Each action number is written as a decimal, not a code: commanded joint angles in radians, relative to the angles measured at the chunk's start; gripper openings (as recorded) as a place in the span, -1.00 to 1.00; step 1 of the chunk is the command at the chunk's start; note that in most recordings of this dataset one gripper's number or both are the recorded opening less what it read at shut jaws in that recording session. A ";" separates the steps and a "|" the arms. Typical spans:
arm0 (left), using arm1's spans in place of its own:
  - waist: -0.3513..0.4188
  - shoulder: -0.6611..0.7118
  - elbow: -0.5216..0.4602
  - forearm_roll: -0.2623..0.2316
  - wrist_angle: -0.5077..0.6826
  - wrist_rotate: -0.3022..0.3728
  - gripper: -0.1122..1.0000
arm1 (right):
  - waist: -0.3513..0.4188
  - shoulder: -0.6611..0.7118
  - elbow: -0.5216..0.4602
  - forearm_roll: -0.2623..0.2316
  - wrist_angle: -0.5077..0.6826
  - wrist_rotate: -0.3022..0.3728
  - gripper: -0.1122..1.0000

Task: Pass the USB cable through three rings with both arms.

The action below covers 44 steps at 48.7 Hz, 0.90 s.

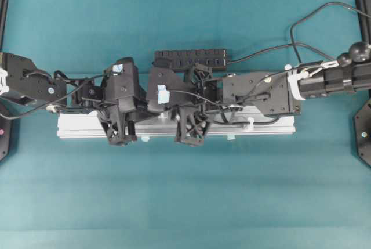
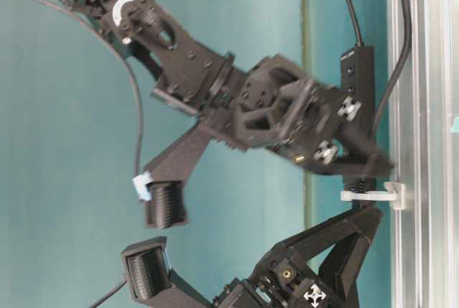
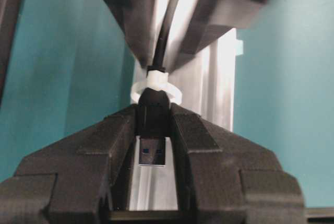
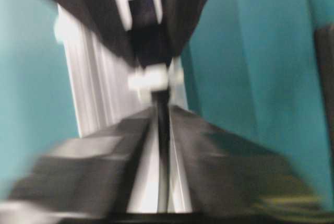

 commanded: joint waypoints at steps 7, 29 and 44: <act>0.002 -0.034 -0.006 0.002 0.025 -0.003 -0.39 | 0.002 -0.026 0.000 0.002 0.014 0.000 0.18; 0.002 -0.109 0.025 0.002 0.115 -0.005 -0.39 | -0.021 -0.054 -0.003 -0.008 0.008 -0.008 0.79; 0.000 -0.196 0.046 0.002 0.210 0.002 -0.39 | -0.021 -0.061 -0.008 -0.012 -0.015 -0.009 0.79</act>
